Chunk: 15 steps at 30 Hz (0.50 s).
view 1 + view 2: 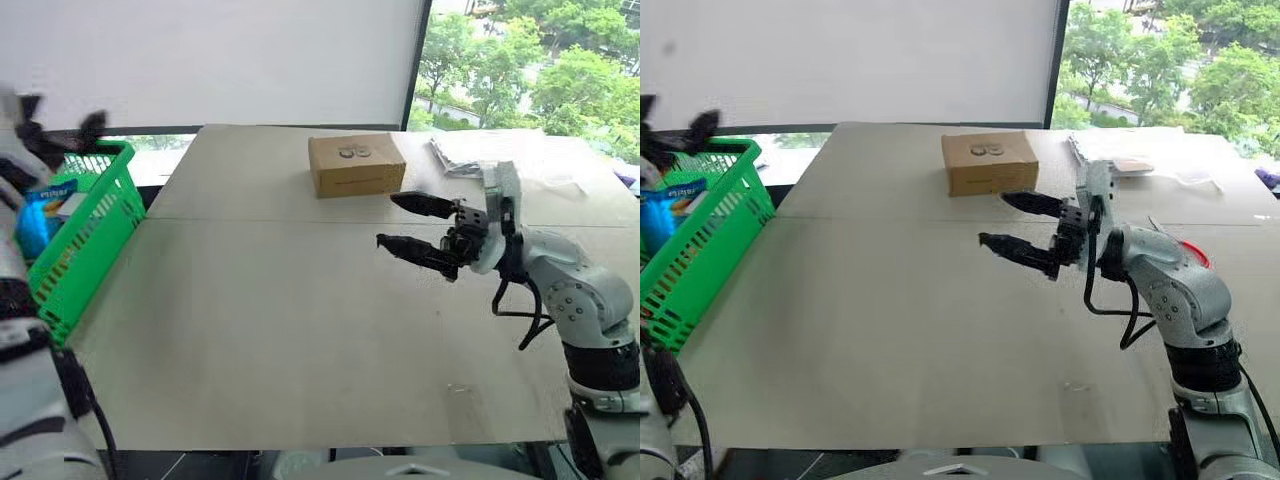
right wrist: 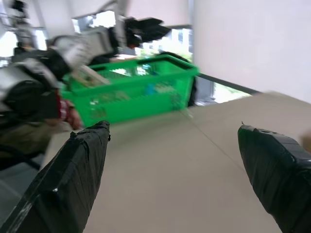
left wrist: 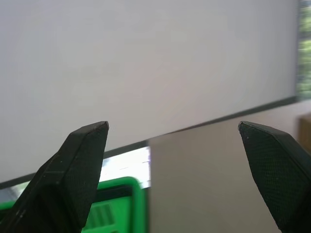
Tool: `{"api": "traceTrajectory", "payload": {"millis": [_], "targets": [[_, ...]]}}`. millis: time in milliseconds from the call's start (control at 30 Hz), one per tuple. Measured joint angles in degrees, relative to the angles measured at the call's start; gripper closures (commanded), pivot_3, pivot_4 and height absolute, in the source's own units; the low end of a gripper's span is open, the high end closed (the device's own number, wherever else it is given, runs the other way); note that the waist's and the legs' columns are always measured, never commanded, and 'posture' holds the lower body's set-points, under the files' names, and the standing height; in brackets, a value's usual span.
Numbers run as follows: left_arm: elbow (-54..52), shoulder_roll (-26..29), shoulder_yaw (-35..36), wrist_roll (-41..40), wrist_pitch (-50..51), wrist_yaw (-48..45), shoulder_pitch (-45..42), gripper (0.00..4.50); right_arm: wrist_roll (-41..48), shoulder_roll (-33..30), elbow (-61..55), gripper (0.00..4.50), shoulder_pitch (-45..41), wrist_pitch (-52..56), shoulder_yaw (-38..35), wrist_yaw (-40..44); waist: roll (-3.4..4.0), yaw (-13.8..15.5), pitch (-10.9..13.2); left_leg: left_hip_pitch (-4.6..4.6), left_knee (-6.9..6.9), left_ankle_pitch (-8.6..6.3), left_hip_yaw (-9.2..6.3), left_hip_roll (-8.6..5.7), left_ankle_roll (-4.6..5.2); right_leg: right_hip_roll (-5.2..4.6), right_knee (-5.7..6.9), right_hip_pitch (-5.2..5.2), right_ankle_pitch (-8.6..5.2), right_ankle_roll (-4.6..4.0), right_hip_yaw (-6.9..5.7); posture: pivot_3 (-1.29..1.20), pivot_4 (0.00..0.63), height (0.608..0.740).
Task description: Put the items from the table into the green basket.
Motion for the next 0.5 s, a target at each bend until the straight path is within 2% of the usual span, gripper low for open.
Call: {"api": "traceTrajectory", "payload": {"millis": [100,200,300,400,467,500], "targets": [[-23.1,-7.5,-3.0,-8.0,12.0,0.2,16.1,0.06,-7.9,-1.1,5.5,0.00,5.0,-8.0,-0.2,-0.7,0.48,-1.1,-0.3,0.10,-0.02,-0.08,0.16,0.00,0.14,-0.03,0.01,0.03,0.01,0.02,0.05,0.13,0.000,0.724],[-35.3,-15.1,-9.6,-8.8,16.0,2.9,28.1,0.06,-12.6,-1.2,10.5,0.00,9.8,-12.8,-1.3,-2.6,0.78,-1.3,-0.3,0.22,-0.08,-0.10,0.27,0.01,0.18,0.03,0.07,0.06,-0.01,0.01,0.12,0.13,0.000,0.724],[-40.9,-24.2,-14.4,-8.9,17.5,7.9,37.1,0.06,-16.0,-1.3,14.4,0.00,15.0,-16.6,-2.8,-4.2,0.83,-0.9,-0.3,0.29,-0.01,-0.08,0.16,0.15,0.19,0.34,0.17,0.10,-0.02,-0.02,0.06,0.11,0.000,0.724],[-43.4,-25.4,-15.4,-4.6,15.3,11.2,39.8,0.06,-17.3,-1.7,14.1,0.00,17.1,-18.4,-2.9,-4.2,1.25,-1.0,-0.4,0.56,0.02,-0.07,0.19,0.27,0.20,0.66,0.10,0.47,-0.01,-0.09,0.11,0.10,0.000,0.724],[-44.3,-26.4,-18.3,-0.8,13.2,12.4,42.8,0.06,-18.4,-2.5,13.9,0.00,18.8,-19.1,-2.8,-4.1,1.74,-1.1,-0.4,1.40,-0.03,-0.08,0.29,0.27,0.21,0.76,-0.07,1.32,-0.34,-0.02,0.18,0.11,0.000,0.724],[-44.3,-26.9,-19.3,0.1,12.9,12.8,43.5,0.06,-18.6,-2.5,13.9,0.00,19.0,-19.1,-2.9,-4.2,1.82,-1.1,-0.3,1.47,-0.02,-0.08,0.36,0.27,0.21,0.88,-0.07,1.38,-0.36,0.01,0.24,0.11,0.000,0.724]]}}
